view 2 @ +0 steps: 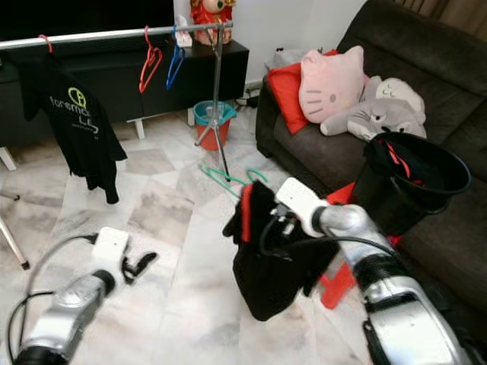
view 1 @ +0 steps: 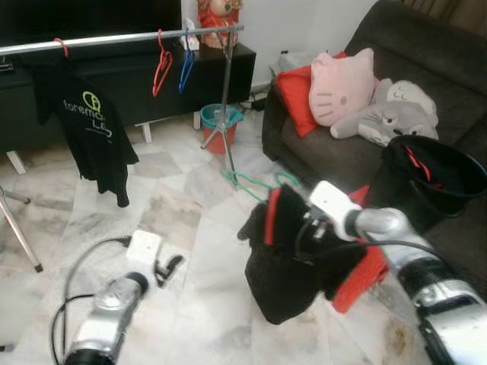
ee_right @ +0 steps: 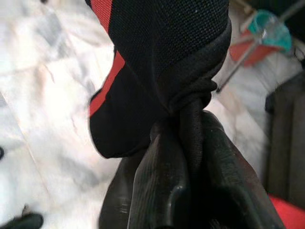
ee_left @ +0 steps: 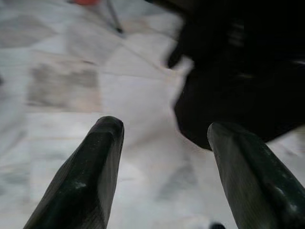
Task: Hang hanger
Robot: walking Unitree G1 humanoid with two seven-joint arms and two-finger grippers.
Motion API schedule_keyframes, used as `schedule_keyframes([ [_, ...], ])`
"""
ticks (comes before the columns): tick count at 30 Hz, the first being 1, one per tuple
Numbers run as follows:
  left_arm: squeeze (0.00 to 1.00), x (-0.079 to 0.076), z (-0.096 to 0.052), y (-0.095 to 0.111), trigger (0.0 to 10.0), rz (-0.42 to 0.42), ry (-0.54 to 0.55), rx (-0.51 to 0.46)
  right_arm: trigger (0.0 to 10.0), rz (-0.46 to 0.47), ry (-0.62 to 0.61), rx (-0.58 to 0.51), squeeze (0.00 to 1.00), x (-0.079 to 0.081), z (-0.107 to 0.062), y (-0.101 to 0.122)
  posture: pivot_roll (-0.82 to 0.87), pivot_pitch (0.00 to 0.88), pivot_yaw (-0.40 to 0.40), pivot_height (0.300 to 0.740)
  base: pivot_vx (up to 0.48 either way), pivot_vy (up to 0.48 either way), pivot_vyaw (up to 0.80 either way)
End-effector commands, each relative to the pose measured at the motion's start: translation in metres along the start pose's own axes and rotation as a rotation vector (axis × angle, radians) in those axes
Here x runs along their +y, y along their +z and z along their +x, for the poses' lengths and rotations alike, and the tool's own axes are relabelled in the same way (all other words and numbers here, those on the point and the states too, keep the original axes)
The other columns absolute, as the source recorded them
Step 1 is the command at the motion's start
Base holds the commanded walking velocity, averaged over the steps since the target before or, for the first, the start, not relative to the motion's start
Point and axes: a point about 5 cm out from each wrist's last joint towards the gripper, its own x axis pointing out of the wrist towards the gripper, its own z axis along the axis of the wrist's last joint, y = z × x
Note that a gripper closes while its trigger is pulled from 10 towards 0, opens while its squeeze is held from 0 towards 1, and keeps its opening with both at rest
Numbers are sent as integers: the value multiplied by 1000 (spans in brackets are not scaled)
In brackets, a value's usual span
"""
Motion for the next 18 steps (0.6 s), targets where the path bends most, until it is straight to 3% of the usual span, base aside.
schedule_keyframes([
  [1,0,-9,-1,3,10000,-14,-79,-24,0,12,21,-73,0,-8,-1,18,176,0,-151,740,0,0,0],
  [2,0,-9,-1,3,10000,-14,-79,-24,0,12,21,-73,0,-8,-1,18,176,0,-151,740,0,0,0],
  [3,0,-13,-1,5,10000,-26,-115,-46,7569,-41,148,-101,0,2,2,25,180,0,-156,740,0,0,0],
  [4,0,-13,-1,5,10000,-26,-115,-46,7569,-41,148,-101,0,2,2,25,180,0,-156,740,0,0,0],
  [5,0,-16,-1,8,10000,-38,-132,-69,10000,-58,196,-115,0,7,3,28,185,0,-159,740,0,0,0],
  [15,0,-26,-6,20,10000,-122,-223,-199,10000,-115,431,-137,0,25,8,37,198,0,-168,740,0,0,0],
  [18,0,-34,-11,23,10000,-142,-319,-212,10000,-110,476,-160,0,26,9,44,204,0,-176,740,0,0,0],
])
